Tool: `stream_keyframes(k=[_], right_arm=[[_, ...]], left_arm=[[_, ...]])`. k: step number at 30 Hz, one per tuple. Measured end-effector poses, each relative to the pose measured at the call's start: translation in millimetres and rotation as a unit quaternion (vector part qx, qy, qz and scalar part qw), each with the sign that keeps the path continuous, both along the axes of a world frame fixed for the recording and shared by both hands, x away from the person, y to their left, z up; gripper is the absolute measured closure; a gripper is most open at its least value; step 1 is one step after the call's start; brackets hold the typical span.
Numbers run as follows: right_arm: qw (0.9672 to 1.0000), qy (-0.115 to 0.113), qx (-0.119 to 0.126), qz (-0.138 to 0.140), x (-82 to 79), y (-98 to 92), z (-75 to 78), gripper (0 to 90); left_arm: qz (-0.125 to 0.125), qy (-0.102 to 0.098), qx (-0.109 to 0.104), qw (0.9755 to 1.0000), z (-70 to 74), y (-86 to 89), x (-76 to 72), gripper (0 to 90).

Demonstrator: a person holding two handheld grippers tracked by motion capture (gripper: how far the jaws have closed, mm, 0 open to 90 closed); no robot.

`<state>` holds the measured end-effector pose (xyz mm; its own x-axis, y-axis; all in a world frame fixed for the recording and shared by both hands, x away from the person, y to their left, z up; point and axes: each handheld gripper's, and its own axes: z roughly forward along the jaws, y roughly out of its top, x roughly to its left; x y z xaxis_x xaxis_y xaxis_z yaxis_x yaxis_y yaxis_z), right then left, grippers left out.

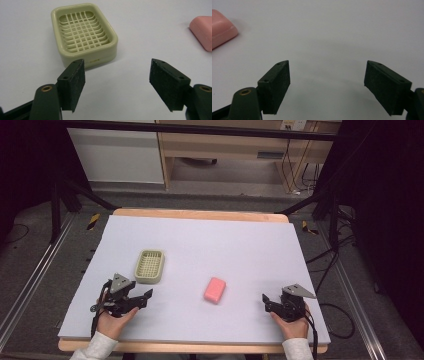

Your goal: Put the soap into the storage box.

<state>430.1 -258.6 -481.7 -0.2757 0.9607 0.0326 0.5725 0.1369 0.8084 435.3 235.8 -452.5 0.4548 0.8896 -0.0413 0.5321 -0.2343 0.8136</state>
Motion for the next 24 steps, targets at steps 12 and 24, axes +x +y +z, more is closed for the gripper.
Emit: stream_keyframes(k=[12,24], right_arm=[[1.0,-0.004,0.0,0.0,0.4,0.8,-0.1,20.9],[1.0,-0.004,-0.001,-0.002,0.8,1.0,0.2,20.4]], left_arm=[[-0.024,-0.004,0.005,0.9997,4.1,-16.5,2.7,26.9],[-0.037,-0.015,0.006,0.9992,15.0,-27.9,6.8,26.0]])
